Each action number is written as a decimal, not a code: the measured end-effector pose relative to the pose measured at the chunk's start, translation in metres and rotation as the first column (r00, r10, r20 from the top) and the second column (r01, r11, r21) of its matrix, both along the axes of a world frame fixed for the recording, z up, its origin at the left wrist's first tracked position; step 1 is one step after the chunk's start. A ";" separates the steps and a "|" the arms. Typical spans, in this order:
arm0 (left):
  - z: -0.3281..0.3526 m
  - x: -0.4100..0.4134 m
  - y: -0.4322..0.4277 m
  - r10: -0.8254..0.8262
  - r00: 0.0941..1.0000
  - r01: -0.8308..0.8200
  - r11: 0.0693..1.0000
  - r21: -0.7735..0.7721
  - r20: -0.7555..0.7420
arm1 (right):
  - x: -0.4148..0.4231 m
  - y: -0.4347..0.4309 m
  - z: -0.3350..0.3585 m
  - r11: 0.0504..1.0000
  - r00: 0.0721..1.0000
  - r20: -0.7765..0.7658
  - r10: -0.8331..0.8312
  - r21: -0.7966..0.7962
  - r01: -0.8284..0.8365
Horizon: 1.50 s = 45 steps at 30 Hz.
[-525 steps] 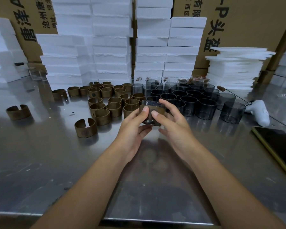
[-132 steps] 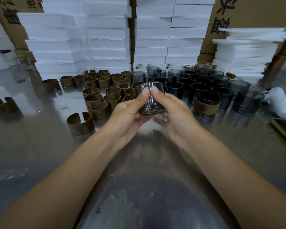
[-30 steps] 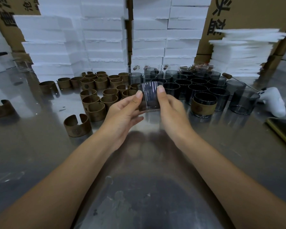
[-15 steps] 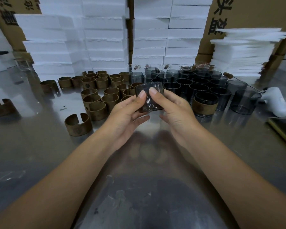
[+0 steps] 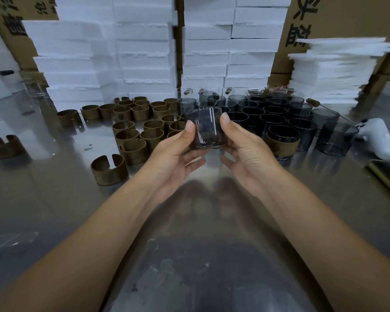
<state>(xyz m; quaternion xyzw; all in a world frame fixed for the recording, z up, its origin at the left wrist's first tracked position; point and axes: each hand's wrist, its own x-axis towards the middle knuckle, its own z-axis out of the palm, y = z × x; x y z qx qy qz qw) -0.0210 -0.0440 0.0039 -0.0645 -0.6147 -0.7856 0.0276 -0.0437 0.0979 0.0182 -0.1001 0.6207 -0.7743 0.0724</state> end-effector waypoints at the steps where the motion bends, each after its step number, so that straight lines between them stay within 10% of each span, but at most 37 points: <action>1: 0.000 0.000 0.000 0.006 1.000 -0.007 0.999 -0.036 -0.012 | 0.000 0.000 0.000 1.000 1.000 0.004 -0.004 0.009 0.004; 12: -0.002 0.004 0.009 0.016 0.974 -0.105 0.915 -0.389 -0.227 | -0.005 -0.001 -0.003 0.973 0.982 0.082 -0.170 0.172 0.155; 29: 0.002 0.002 0.007 0.273 0.960 -0.280 0.923 -0.262 -0.065 | 0.002 -0.008 -0.005 0.972 0.997 -0.069 -0.023 0.230 0.038; 36: 0.003 -0.002 0.003 0.372 0.913 -0.408 0.830 -0.380 -0.169 | -0.004 -0.003 -0.001 0.993 0.988 0.105 -0.114 0.026 0.112; 42: -0.006 -0.003 -0.022 0.514 0.706 -0.580 0.025 -0.814 -0.488 | -0.007 0.000 -0.004 0.989 0.976 0.165 -0.141 -0.007 0.144; 45: -0.006 0.000 -0.025 0.581 0.704 -0.385 -0.172 -0.907 -0.409 | -0.008 0.000 -0.005 0.991 0.978 0.160 -0.132 0.005 0.133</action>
